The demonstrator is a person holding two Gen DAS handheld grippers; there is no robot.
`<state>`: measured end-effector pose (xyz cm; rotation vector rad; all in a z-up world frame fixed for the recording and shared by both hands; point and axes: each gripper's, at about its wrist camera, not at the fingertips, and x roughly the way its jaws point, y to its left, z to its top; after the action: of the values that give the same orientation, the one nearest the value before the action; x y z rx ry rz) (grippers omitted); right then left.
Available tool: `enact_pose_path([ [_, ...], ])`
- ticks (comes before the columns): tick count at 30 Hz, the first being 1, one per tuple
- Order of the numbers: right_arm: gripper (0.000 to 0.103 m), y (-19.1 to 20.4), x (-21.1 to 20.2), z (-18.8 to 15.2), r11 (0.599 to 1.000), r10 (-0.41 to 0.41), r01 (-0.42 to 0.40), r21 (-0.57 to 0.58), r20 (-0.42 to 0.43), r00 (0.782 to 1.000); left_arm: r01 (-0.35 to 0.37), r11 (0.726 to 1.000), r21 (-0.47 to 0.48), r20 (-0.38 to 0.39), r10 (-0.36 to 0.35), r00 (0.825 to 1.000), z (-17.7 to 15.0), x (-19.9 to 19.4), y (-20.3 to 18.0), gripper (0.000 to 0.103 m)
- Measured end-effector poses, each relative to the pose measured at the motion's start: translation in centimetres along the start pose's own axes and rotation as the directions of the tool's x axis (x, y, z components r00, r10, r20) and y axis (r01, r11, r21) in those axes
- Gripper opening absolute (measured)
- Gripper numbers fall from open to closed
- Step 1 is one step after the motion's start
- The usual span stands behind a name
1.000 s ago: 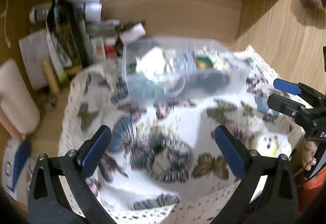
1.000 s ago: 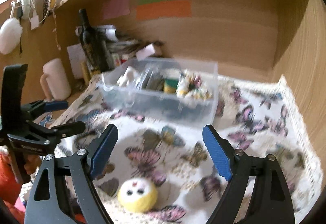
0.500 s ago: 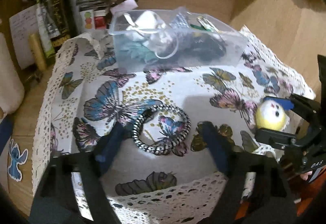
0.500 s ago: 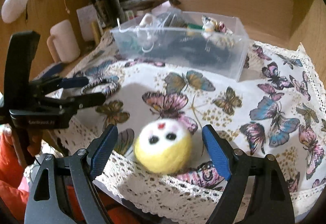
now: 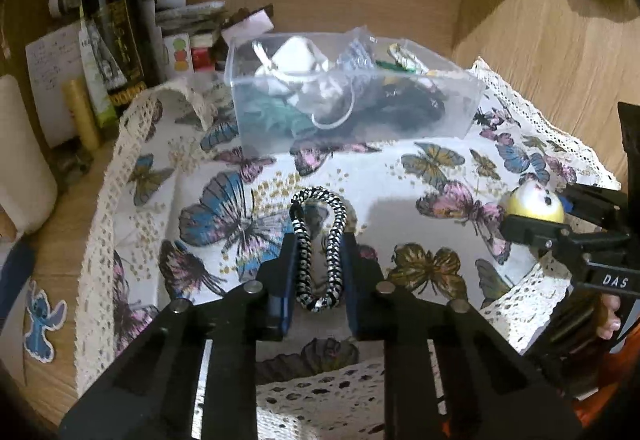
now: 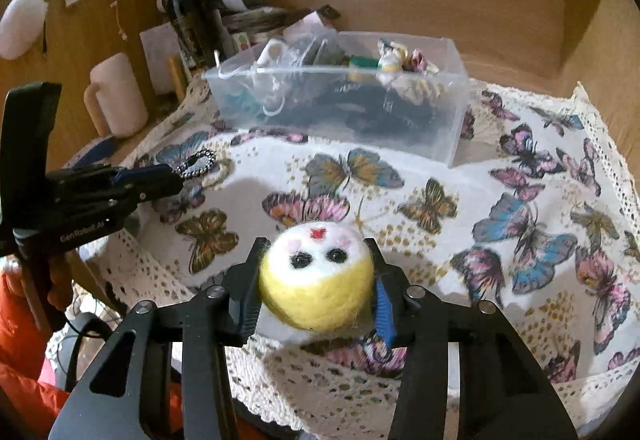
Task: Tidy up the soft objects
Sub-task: 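Grasp the black-and-white hair tie with the left tool while the right tool grasps the yellow felt ball, then drop the hair tie and felt ball into the clear box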
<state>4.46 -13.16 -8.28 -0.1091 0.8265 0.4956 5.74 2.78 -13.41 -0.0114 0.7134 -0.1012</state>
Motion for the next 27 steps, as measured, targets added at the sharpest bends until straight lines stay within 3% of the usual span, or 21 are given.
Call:
enact_pose_path([
  [8,0.042,-0.2,-1.3,3.4,1.0,-0.022,0.024,-0.019,0.102,0.995,0.006,1.0,-0.003,0.097,-0.006,0.995,2.9,-2.0,0.0,0.02],
  [17,0.042,-1.2,-1.8,8.6,0.998,-0.041,0.05,-0.04,0.206,0.978,-0.022,1.0,0.013,0.226,0.018,0.974,7.7,-3.7,0.1,0.02],
  [22,0.042,-1.9,-1.2,11.6,0.996,-0.071,0.084,-0.043,0.242,0.968,-0.026,1.0,0.002,0.25,0.024,0.968,9.7,-3.4,1.1,0.02],
  [27,0.042,-3.3,0.3,13.5,0.995,-0.094,0.102,-0.021,0.221,0.971,0.005,1.0,-0.022,0.22,0.0,0.976,11.4,-1.6,2.5,0.02],
])
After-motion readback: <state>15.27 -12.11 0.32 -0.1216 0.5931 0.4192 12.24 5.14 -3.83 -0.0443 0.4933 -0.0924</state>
